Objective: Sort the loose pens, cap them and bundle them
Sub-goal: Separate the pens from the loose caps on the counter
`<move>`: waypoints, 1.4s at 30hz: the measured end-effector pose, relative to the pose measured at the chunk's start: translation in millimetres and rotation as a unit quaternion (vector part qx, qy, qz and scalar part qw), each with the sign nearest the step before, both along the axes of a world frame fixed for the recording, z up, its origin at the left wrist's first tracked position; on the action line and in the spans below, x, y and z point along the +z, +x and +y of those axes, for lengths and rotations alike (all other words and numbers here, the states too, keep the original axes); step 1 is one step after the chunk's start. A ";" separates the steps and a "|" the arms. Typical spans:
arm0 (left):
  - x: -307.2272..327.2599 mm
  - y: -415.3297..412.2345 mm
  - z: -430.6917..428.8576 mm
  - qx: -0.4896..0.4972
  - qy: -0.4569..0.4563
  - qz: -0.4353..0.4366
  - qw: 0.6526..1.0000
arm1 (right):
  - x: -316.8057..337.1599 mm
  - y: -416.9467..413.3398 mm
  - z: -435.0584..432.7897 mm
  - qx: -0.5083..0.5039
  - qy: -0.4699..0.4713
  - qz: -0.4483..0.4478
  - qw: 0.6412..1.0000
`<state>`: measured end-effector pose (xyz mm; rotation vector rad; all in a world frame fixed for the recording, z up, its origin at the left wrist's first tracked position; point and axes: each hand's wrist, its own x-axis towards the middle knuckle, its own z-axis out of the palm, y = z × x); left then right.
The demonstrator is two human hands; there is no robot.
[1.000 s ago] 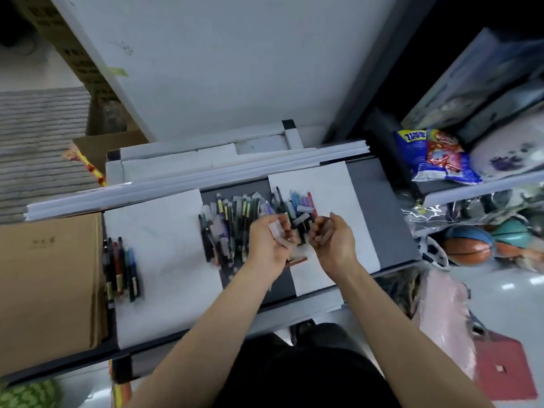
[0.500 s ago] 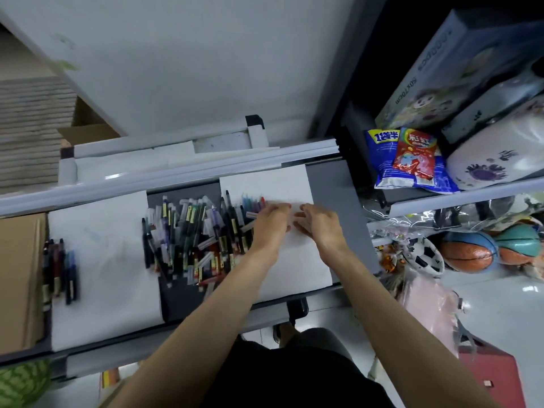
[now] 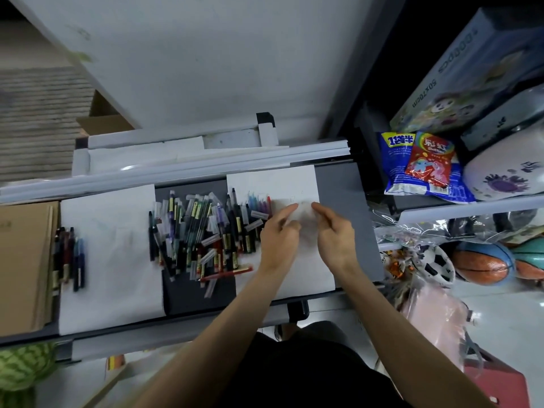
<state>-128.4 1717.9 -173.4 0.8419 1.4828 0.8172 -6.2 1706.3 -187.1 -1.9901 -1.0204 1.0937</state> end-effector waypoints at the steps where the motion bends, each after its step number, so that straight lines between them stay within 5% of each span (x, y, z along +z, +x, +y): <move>1: 1.3 -2.8 0.3 -0.009 0.002 -0.002 1.000 | 2.4 0.1 -0.6 0.009 0.000 -0.016 1.000; 16: 32.7 -92.1 -5.6 -0.197 0.030 0.026 0.980 | 42.9 -68.4 -13.3 0.165 0.046 -0.235 0.957; 25: 33.5 -192.3 -23.3 -0.297 0.066 0.263 0.916 | 45.2 -144.2 -31.3 0.258 0.032 -0.292 0.920; 34: 36.9 -280.7 -32.5 -0.271 0.035 0.403 0.874 | 51.9 -220.7 -19.3 0.373 0.044 -0.319 0.870; 42: 26.8 -316.0 -29.4 -0.245 -0.007 0.413 0.877 | 51.7 -226.4 2.8 0.301 -0.008 -0.315 0.900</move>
